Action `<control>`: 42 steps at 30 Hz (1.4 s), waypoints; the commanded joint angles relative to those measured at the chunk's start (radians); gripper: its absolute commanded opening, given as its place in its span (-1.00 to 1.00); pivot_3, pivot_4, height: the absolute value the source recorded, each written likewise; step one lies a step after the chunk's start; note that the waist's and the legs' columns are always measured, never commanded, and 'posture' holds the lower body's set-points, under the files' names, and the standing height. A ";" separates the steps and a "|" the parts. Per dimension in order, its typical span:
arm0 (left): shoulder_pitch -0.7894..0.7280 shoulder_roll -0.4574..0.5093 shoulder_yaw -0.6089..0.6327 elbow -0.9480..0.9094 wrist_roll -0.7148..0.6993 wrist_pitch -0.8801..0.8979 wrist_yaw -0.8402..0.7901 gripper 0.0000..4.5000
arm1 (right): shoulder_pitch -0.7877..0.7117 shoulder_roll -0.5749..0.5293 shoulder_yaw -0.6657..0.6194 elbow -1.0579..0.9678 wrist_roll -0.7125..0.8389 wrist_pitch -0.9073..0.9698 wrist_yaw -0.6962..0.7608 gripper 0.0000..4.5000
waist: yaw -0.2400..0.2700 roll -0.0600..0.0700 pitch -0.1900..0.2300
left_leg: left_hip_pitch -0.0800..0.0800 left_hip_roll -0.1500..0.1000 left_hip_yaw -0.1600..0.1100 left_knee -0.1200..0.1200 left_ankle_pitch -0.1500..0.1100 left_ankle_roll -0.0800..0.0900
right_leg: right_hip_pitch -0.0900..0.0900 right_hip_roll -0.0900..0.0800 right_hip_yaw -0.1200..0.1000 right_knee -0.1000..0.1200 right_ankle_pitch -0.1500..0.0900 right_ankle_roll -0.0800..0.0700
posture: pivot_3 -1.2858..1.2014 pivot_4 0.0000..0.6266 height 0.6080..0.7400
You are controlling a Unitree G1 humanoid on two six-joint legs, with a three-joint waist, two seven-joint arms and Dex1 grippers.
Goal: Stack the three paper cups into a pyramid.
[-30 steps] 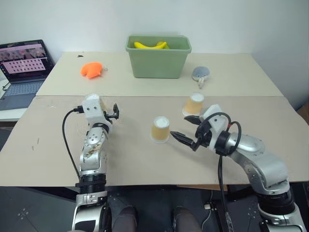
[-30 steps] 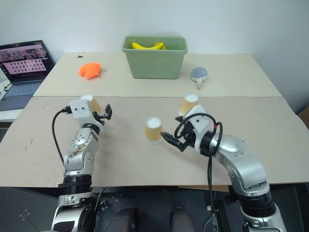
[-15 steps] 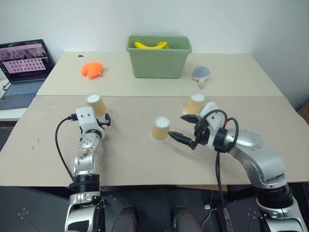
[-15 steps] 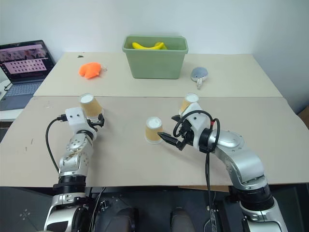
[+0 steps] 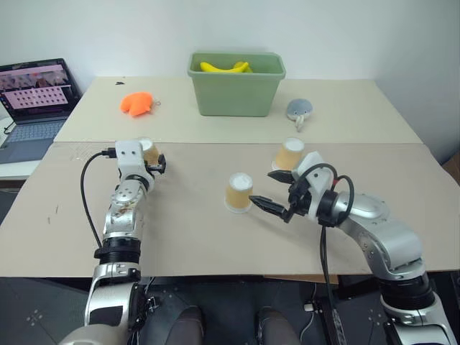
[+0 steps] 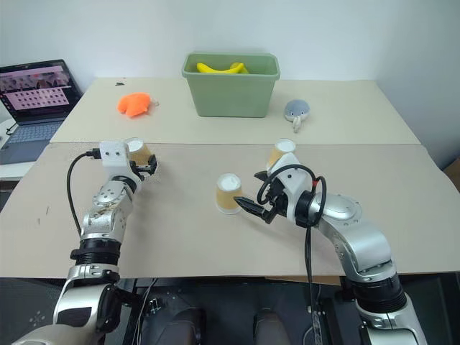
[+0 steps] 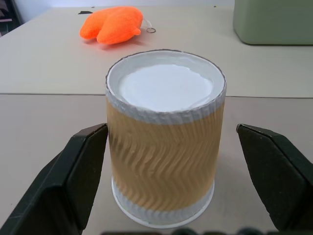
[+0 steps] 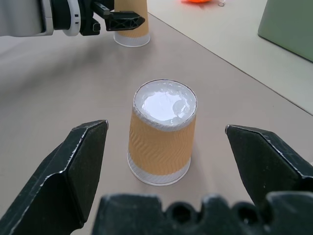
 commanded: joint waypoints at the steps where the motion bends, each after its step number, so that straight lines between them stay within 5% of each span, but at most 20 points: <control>1: -0.045 0.029 -0.008 -0.010 0.008 -0.027 -0.013 0.99 | -0.009 0.004 -0.007 -0.011 -0.005 -0.033 -0.004 1.00 | 0.000 0.000 0.000 | 0.000 0.000 0.000 0.000 0.000 0.000 | 0.000 0.000 0.000 0.000 0.000 0.000 | 0.03 -0.52 0.88; 20: -0.087 0.072 -0.014 0.021 0.000 -0.042 -0.040 0.99 | -0.014 0.008 0.001 -0.003 -0.019 -0.028 0.005 1.00 | 0.000 0.000 0.000 | 0.000 0.000 0.000 0.000 0.000 0.000 | 0.000 0.000 0.000 0.000 0.000 0.000 | 0.03 -0.52 0.88; 27: -0.090 0.071 -0.013 0.027 -0.004 -0.043 -0.049 0.15 | -0.018 0.010 0.001 -0.004 -0.019 -0.027 0.004 1.00 | 0.000 0.000 0.000 | 0.000 0.000 0.000 0.000 0.000 0.000 | 0.000 0.000 0.000 0.000 0.000 0.000 | 0.03 -0.52 0.88; 34: -0.098 0.074 -0.019 0.028 -0.004 -0.058 -0.071 0.15 | -0.019 0.012 0.004 0.001 -0.022 -0.027 0.002 1.00 | 0.000 0.000 0.000 | 0.000 0.000 0.000 0.000 0.000 0.000 | 0.000 0.000 0.000 0.000 0.000 0.000 | 0.03 -0.52 0.88; 38: -0.140 0.063 -0.022 0.008 -0.073 -0.077 -0.199 0.15 | -0.023 0.016 0.006 0.010 -0.026 -0.029 0.000 1.00 | 0.000 0.000 0.000 | 0.000 0.000 0.000 0.000 0.000 0.000 | 0.000 0.000 0.000 0.000 0.000 0.000 | 0.03 -0.52 0.88; 42: -0.187 0.079 -0.050 -0.083 -0.255 -0.031 -0.559 0.15 | -0.028 0.018 0.012 0.024 -0.038 -0.034 -0.006 1.00 | 0.001 0.000 0.000 | -0.001 0.000 0.000 0.000 0.000 0.000 | 0.000 0.000 0.000 -0.001 0.000 0.000 | 0.03 -0.52 0.88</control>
